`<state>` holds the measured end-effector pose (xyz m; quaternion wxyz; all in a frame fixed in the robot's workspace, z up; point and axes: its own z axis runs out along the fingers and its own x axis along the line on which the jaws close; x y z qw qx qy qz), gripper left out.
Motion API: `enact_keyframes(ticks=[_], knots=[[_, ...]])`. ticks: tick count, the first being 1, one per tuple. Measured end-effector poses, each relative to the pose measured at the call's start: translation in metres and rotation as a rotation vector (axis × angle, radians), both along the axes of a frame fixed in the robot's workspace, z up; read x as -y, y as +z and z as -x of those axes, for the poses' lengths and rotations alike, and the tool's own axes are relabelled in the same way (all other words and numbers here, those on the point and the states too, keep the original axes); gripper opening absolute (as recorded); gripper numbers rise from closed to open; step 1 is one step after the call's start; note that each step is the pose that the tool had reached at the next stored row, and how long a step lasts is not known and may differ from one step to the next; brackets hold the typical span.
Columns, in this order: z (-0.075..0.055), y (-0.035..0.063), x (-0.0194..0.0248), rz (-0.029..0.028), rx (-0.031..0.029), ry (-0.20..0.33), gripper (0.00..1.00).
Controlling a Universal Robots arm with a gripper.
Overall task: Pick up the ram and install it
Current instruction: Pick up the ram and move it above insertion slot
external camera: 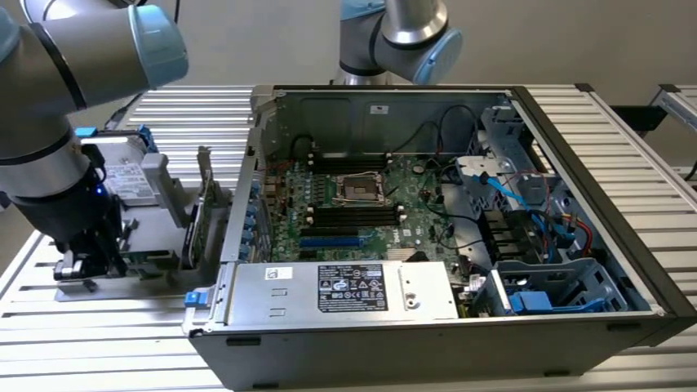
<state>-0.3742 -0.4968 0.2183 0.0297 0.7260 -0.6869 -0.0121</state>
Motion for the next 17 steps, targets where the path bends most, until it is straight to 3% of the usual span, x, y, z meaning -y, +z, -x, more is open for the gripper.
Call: enact_keyframes(ticks=[12,17], knots=[[-0.003,0.0478,-0.0017,0.0000,0.0001,-0.001,0.14],[-0.014,0.0556,-0.0036,0.0000,0.0000,-0.001,0.14]])
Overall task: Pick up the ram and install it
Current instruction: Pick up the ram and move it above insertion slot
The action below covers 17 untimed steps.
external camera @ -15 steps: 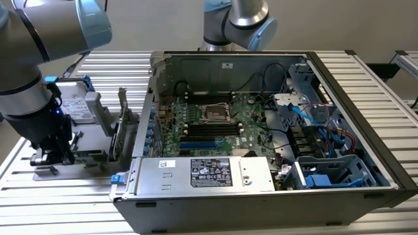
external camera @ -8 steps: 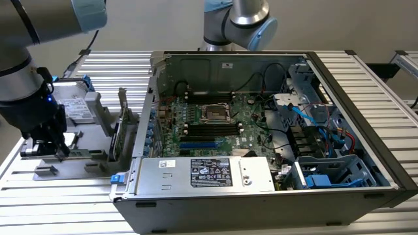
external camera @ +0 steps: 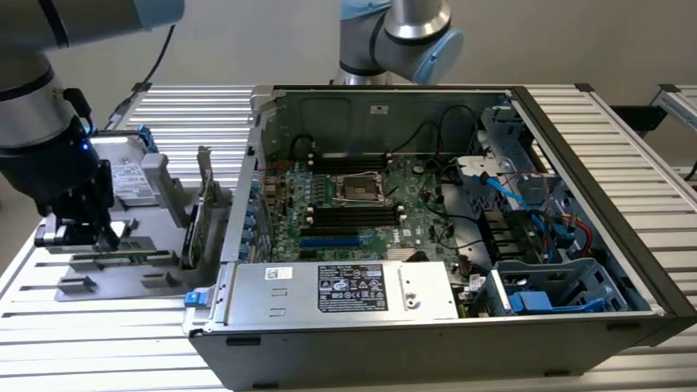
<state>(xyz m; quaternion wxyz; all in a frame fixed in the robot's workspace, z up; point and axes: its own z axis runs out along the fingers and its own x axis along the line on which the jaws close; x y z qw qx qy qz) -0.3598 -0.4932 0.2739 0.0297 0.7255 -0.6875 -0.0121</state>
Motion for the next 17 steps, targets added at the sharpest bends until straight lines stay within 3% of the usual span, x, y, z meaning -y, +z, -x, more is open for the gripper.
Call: enact_keyframes(ticks=[17], knots=[[-0.047,0.0616,-0.0048,-0.0003,-0.0001,0.000,0.14]])
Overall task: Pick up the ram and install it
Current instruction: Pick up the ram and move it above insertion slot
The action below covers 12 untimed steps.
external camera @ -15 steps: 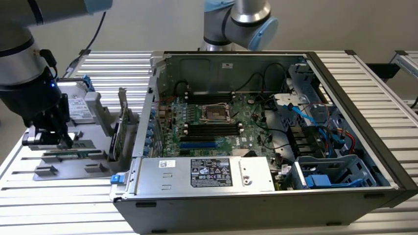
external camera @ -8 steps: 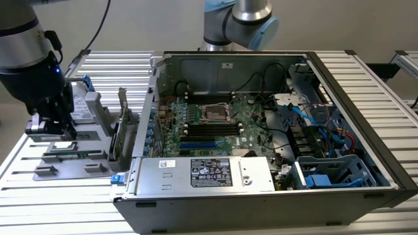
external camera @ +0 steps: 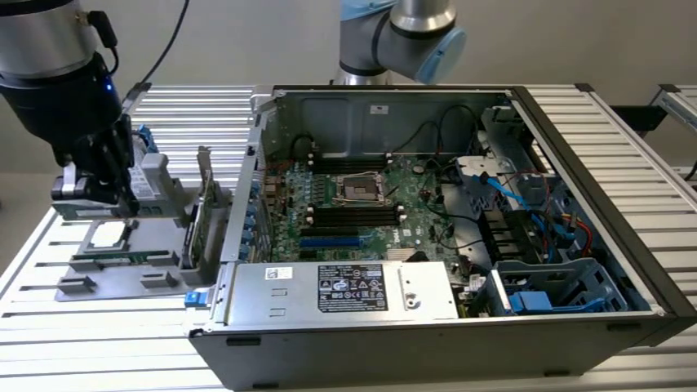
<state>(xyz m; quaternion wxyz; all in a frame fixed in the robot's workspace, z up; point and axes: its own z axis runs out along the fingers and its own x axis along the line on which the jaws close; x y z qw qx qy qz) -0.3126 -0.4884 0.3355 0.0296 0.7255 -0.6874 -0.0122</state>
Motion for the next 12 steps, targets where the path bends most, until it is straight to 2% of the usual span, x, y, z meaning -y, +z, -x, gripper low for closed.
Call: enact_keyframes(ticks=[8,12], knots=[[-0.024,0.0281,-0.0022,-0.0005,0.0000,0.000,0.14],[-0.039,0.0374,-0.0029,-0.0011,0.0000,0.000,0.14]])
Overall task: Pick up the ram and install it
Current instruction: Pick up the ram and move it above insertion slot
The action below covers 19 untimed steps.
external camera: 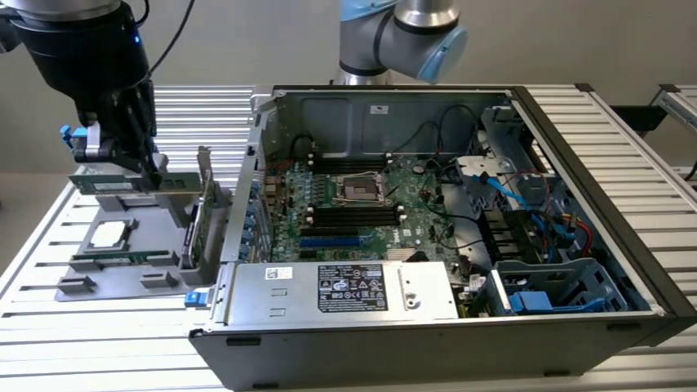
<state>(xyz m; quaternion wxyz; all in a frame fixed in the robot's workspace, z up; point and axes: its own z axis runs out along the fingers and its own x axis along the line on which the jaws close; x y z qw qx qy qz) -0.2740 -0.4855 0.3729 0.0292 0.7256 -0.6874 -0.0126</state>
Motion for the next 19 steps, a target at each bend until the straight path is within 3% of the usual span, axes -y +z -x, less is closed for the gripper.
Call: enact_keyframes(ticks=[19], knots=[[-0.086,0.0017,-0.0041,-0.0001,-0.0001,0.001,0.14]])
